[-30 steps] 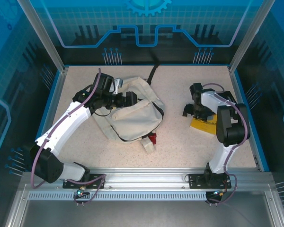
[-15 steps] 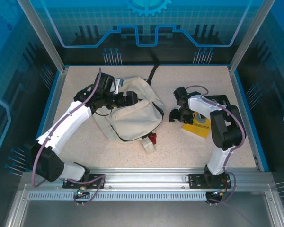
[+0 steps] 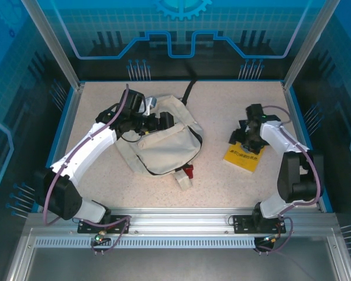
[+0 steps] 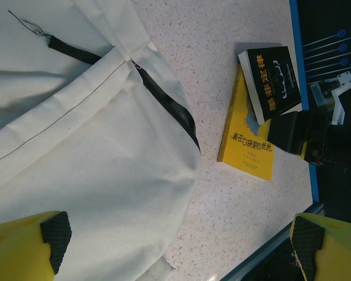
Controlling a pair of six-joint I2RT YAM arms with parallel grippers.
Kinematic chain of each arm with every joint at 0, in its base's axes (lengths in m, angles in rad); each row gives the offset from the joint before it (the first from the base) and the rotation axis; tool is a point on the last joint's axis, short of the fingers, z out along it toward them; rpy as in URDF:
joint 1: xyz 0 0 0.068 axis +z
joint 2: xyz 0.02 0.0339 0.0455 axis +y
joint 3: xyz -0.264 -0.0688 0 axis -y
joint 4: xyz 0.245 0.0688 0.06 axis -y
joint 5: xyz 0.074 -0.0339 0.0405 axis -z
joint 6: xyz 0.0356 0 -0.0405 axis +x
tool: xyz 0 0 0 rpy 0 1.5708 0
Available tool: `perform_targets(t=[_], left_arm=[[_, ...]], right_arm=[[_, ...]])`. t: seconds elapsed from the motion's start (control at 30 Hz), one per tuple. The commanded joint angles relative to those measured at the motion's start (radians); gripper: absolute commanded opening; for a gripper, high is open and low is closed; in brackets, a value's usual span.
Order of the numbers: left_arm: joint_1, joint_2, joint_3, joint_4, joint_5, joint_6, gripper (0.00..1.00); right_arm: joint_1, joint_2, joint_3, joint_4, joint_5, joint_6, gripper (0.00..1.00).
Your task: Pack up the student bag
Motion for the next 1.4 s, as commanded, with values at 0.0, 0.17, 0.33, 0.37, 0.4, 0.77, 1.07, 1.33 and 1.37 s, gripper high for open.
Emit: perform_targets(t=[0.0, 0.17, 0.33, 0.37, 0.4, 0.77, 1.07, 1.33, 1.37], left_arm=[[-0.002, 0.013, 0.000, 0.020, 0.042, -0.020, 0.99], [-0.006, 0.012, -0.006, 0.023, 0.044, -0.025, 0.99], [-0.007, 0.018, -0.011, 0.023, 0.048, -0.030, 0.99], [-0.007, 0.019, -0.009, 0.023, 0.048, -0.033, 0.99], [-0.008, 0.021, -0.008, 0.024, 0.048, -0.035, 0.99], [-0.016, 0.033, 0.002, 0.028, 0.047, -0.045, 0.99], [-0.016, 0.034, 0.007, 0.022, 0.042, -0.049, 0.99], [-0.016, 0.019, 0.002, 0.023, 0.035, -0.055, 0.99], [-0.015, 0.023, 0.007, 0.018, 0.036, -0.053, 0.99]], right_arm=[[-0.150, -0.042, -0.049, 0.072, -0.174, 0.001, 0.80], [-0.400, -0.023, -0.079, 0.189, -0.373, 0.056, 0.80], [-0.538, 0.062, -0.041, 0.243, -0.452, 0.059, 0.80], [-0.554, 0.095, -0.030, 0.252, -0.480, 0.058, 0.79], [-0.565, 0.118, -0.018, 0.253, -0.488, 0.062, 0.78], [-0.610, 0.232, -0.008, 0.383, -0.524, 0.113, 0.70], [-0.610, 0.288, -0.041, 0.538, -0.537, 0.194, 0.62], [-0.606, 0.306, -0.086, 0.674, -0.569, 0.257, 0.56], [-0.604, 0.312, -0.092, 0.692, -0.573, 0.263, 0.56]])
